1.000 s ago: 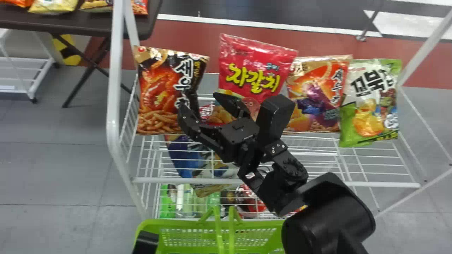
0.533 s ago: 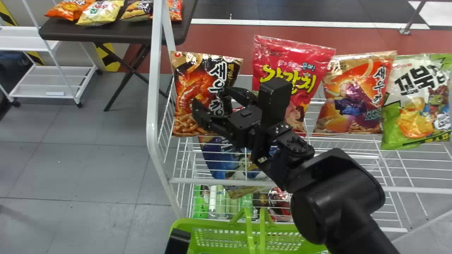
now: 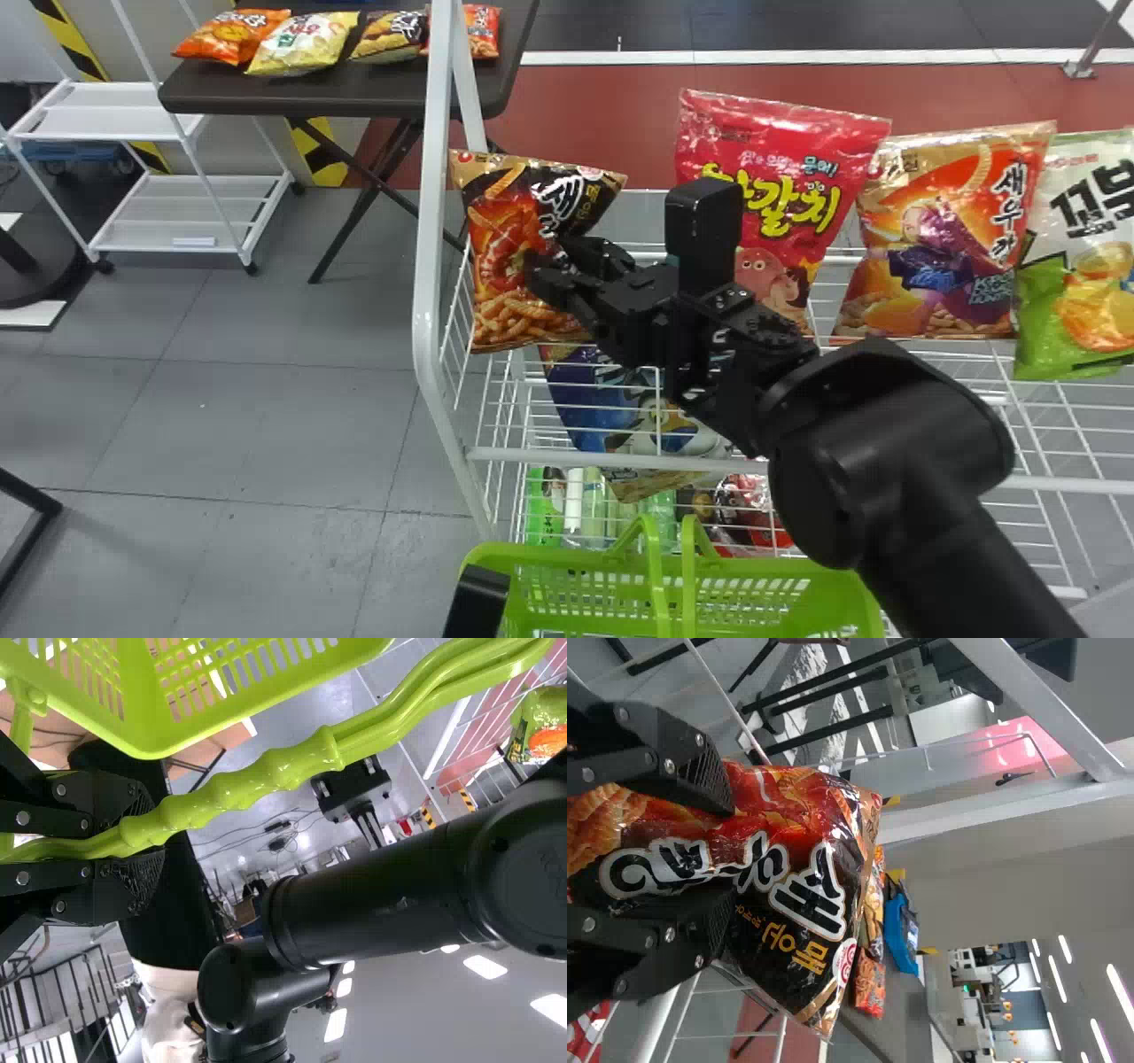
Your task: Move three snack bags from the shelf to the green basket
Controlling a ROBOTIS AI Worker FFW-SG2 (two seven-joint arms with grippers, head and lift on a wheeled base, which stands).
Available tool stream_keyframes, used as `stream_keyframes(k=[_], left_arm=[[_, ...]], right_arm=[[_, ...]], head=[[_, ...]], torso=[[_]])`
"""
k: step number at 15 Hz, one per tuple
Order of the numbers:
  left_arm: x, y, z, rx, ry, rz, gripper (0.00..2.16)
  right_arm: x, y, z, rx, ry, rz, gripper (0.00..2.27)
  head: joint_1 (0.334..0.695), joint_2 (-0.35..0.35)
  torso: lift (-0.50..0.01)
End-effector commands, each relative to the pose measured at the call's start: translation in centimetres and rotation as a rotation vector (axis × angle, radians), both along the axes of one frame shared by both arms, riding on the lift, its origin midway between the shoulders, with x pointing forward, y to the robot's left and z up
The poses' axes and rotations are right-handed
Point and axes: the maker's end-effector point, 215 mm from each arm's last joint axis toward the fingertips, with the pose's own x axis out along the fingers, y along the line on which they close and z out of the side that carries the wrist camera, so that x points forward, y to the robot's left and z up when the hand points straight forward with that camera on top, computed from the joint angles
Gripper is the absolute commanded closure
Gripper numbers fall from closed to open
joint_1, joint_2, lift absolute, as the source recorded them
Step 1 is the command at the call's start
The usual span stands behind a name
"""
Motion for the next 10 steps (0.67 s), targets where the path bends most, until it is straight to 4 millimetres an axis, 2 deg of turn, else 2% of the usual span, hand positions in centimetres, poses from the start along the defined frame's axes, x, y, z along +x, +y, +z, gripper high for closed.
stream_keyframes(k=[1, 2, 6, 10], left_arm=[[0.1, 0.0, 0.1, 0.000, -0.008, 0.001, 1.84], [0.2, 0.0, 0.1, 0.001, -0.011, 0.002, 1.84], [0.5, 0.0, 0.2, 0.001, -0.018, 0.002, 1.84], [0.7, 0.1, 0.2, 0.004, -0.021, 0.004, 1.84]], right_arm=[[-1.1, -0.6, 1.3, -0.015, -0.016, 0.009, 2.14], [-1.7, -1.0, 2.1, -0.017, -0.024, 0.012, 2.14], [-4.2, -6.2, 4.4, -0.045, 0.006, -0.004, 2.14], [-9.5, -11.6, 6.0, -0.070, 0.112, 0.020, 2.14]], head=[[0.695, 0.076], [0.695, 0.073], [0.695, 0.040], [0.695, -0.059]], torso=[[-0.043], [-0.043], [-0.043], [-0.043]])
